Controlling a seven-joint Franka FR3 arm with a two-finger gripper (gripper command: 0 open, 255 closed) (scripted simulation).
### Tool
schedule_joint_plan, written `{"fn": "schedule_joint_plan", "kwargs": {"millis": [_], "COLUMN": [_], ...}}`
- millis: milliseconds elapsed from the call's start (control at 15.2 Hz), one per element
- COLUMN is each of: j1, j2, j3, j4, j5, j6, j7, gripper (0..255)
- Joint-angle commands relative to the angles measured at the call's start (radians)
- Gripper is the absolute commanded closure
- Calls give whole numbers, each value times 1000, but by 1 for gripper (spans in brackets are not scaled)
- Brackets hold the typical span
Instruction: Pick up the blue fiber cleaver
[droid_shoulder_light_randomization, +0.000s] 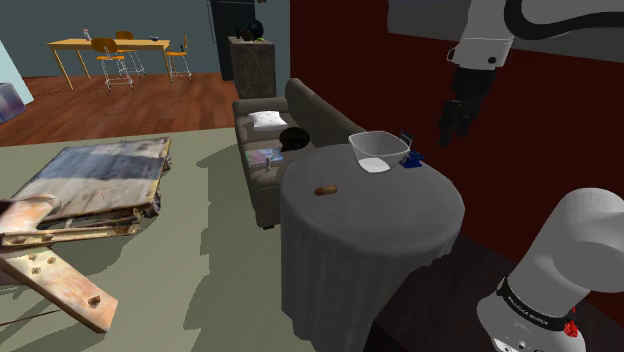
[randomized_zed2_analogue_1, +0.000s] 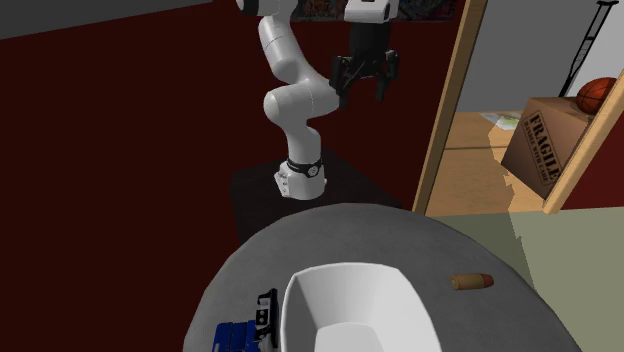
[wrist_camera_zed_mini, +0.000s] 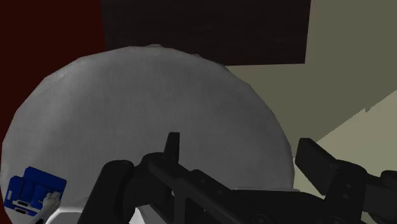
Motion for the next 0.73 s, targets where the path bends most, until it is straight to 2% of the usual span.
{"fn": "schedule_joint_plan", "kwargs": {"millis": [0, 660], "j1": [0, -72], "j2": [0, 277], "j3": [0, -118], "j4": [0, 64], "j5": [0, -82], "j6": [0, 240], "j7": [0, -50], "gripper": [0, 0]}}
